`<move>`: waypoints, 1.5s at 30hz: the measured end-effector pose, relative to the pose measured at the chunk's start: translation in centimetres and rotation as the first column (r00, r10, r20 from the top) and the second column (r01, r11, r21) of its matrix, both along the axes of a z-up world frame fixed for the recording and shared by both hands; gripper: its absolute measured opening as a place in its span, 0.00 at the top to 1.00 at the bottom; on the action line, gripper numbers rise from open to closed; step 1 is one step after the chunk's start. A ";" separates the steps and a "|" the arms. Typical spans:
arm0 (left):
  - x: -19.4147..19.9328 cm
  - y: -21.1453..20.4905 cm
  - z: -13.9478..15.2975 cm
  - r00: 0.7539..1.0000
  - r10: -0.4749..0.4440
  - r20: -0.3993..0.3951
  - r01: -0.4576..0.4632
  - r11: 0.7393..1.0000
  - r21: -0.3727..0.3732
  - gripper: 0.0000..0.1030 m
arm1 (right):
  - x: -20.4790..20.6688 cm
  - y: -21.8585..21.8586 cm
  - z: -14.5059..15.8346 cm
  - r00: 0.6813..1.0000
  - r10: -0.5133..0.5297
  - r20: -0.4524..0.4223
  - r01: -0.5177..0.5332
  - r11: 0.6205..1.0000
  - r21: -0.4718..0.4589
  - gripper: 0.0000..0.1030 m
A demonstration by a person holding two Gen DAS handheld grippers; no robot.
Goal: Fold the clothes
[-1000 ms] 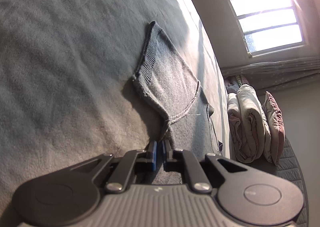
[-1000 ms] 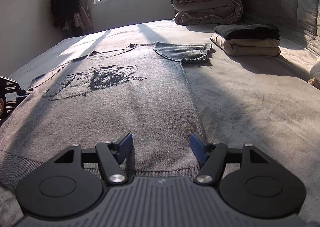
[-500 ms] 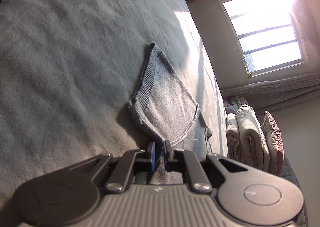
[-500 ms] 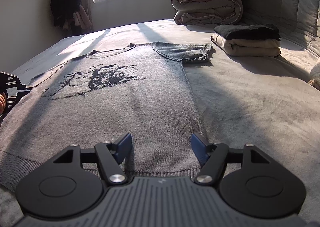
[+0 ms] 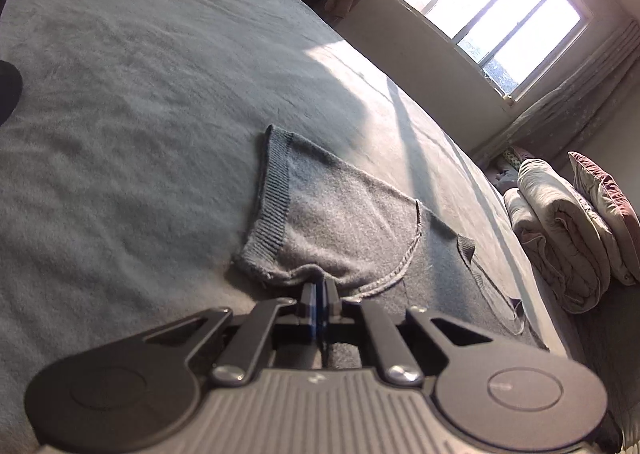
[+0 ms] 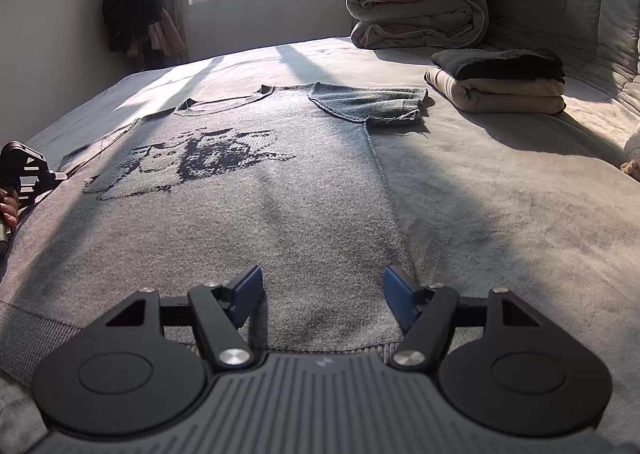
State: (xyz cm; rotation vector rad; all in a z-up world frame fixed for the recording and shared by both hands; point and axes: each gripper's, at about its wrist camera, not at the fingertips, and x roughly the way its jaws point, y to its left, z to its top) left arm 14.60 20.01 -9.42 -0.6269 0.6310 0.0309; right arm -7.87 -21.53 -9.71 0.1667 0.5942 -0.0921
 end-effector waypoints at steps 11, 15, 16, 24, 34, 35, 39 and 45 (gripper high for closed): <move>-5.1 -2.7 2.4 0.971 -0.185 0.149 0.163 0.975 0.152 0.70 | 0.1 -1.4 0.8 0.998 -0.054 0.028 0.053 0.998 0.038 0.31; -5.5 -3.7 0.3 0.977 -0.209 0.048 0.190 0.948 0.254 0.71 | -0.1 -2.1 0.4 0.997 -0.073 -0.016 0.073 0.996 0.053 0.31; -5.8 -3.7 0.5 0.979 -0.194 0.054 0.175 0.952 0.253 0.71 | -0.2 -2.2 0.4 0.997 -0.074 -0.019 0.075 0.996 0.055 0.31; -8.3 -5.0 2.4 0.980 -0.171 0.101 0.140 0.955 0.260 0.56 | -1.7 -3.6 1.5 0.992 -0.129 0.006 0.127 0.986 0.107 0.31; -9.8 -6.8 0.6 0.963 -0.247 0.104 0.221 0.951 0.216 0.50 | -0.1 -0.5 3.0 0.998 -0.059 0.031 0.057 0.996 0.067 0.38; -10.0 -7.0 0.4 0.961 -0.255 0.104 0.229 0.950 0.212 0.50 | 0.3 0.0 3.2 0.998 -0.049 0.026 0.047 0.997 0.067 0.43; -10.1 -5.4 0.1 0.966 -0.237 0.106 0.217 0.961 0.170 0.50 | 3.0 2.6 4.2 0.999 0.009 0.033 -0.010 0.999 0.032 0.43; -10.0 -4.4 0.1 0.962 -0.258 0.095 0.240 0.957 0.165 0.51 | 9.4 5.4 2.2 0.999 0.048 0.000 -0.048 0.999 0.023 0.47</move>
